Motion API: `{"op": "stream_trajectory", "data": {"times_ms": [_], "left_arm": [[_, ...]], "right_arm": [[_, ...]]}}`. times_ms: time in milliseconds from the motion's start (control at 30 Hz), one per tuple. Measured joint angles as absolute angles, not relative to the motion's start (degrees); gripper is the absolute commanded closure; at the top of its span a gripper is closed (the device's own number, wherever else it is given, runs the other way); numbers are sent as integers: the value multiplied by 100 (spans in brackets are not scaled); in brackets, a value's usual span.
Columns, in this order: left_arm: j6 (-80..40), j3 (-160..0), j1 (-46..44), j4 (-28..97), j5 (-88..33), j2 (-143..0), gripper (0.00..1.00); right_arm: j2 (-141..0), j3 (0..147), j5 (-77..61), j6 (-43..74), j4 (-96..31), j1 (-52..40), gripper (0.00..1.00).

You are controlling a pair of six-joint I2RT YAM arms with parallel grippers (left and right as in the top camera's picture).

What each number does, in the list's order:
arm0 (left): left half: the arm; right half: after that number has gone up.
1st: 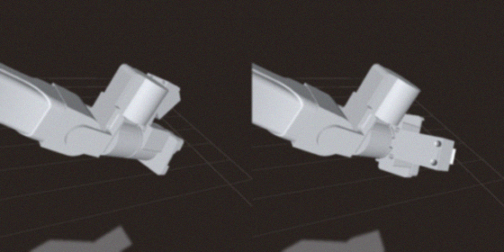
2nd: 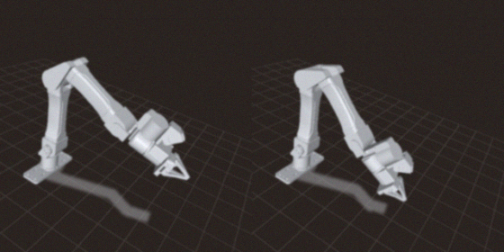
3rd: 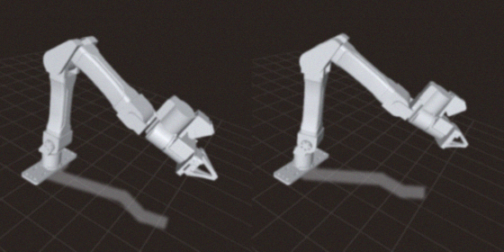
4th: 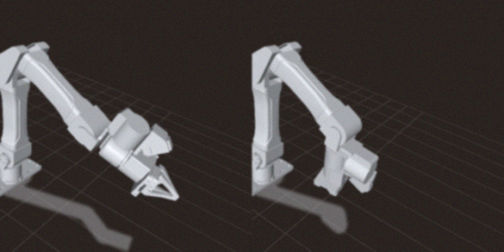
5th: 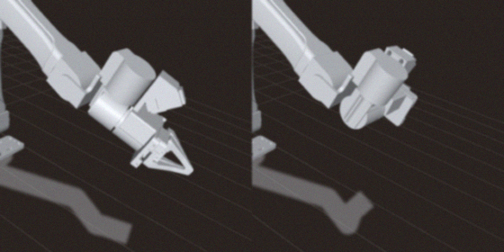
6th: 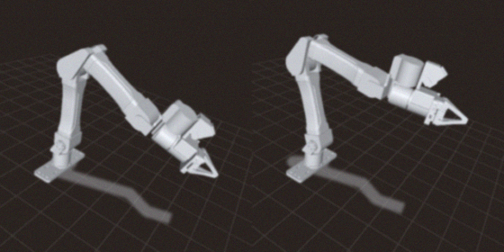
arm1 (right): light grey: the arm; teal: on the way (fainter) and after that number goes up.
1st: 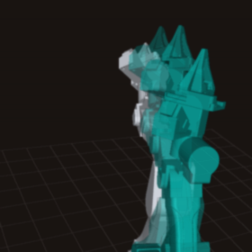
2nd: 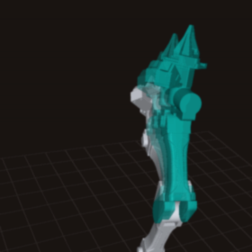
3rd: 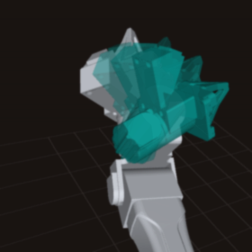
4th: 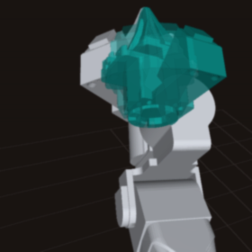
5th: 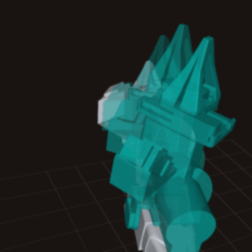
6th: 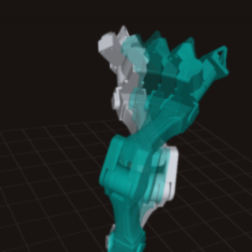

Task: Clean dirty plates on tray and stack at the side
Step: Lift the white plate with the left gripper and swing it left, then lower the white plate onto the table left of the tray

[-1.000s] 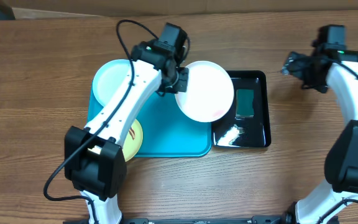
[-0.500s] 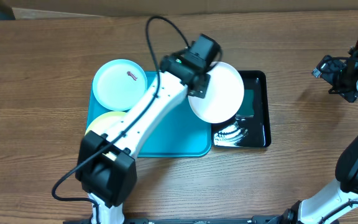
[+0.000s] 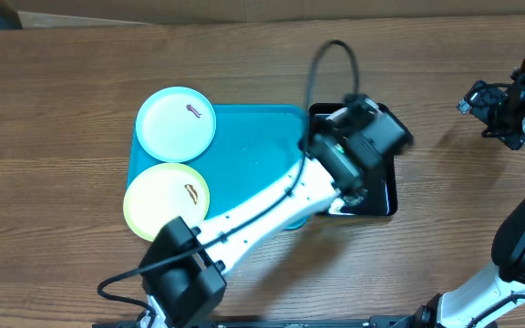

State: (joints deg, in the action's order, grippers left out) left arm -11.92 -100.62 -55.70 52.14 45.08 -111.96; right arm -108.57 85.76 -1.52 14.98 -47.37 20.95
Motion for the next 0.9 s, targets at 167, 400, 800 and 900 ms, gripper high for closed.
{"op": "stream_trajectory", "data": {"times_ms": [167,400,800,900], "left_arm": [[-891,-10062,-6082,5100,5533,-11196,96],[-768,-10062,-6462,5050,6469,-11196,96],[-731,-10062,-6488,4810,6814,-11196,96],[-751,-10062,-6488,4810,6801,-11196,96]], "right_arm": [[-10857,8576,-152,1500,-4735,2095,0],[-10857,8576,-152,1498,-4737,2097,0],[-10857,8576,-152,1496,-4735,2097,0],[-10857,8576,-152,1498,-4735,2097,0]]}}
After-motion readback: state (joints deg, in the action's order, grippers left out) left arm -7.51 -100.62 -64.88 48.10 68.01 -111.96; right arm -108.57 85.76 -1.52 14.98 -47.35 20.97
